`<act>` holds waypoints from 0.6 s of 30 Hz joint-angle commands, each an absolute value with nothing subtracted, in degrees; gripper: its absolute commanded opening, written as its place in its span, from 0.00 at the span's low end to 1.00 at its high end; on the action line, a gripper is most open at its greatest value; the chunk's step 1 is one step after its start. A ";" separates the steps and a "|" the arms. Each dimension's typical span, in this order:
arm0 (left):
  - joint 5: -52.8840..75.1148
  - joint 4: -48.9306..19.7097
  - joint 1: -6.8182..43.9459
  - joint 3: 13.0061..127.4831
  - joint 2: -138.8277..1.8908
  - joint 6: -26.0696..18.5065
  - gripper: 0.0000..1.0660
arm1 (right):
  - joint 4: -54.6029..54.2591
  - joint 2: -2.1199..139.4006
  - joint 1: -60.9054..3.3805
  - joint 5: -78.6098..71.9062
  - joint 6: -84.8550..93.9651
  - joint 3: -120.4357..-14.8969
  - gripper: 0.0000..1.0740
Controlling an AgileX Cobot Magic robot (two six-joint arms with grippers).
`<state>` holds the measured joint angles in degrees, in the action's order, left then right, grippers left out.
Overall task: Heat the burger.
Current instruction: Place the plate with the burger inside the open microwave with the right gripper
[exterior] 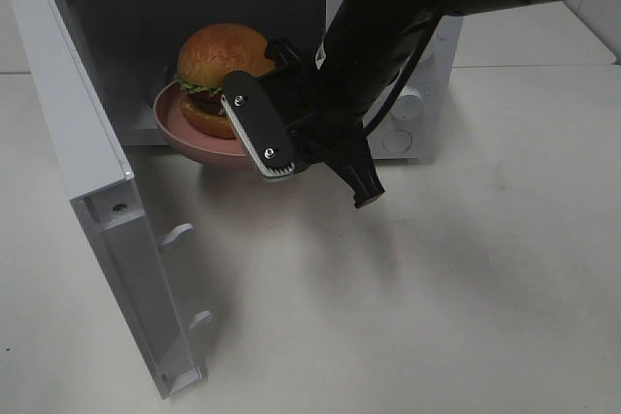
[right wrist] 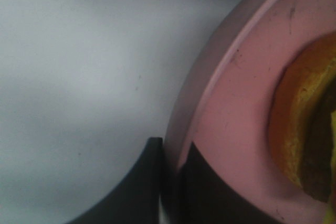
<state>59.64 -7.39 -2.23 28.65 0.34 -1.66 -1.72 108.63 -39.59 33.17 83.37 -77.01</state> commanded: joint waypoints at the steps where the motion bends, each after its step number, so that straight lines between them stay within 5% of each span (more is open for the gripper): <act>1: 59.19 -7.33 -2.06 28.42 1.78 -1.43 0.92 | -1.55 109.09 -39.42 30.88 83.65 -79.76 0.00; 18: 59.19 -7.33 -2.06 28.42 1.78 -1.43 0.92 | 1.43 119.35 -39.42 33.86 78.27 -94.08 0.00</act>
<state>59.64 -7.39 -2.23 28.65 0.34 -1.66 0.63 119.98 -39.59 36.55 78.95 -92.76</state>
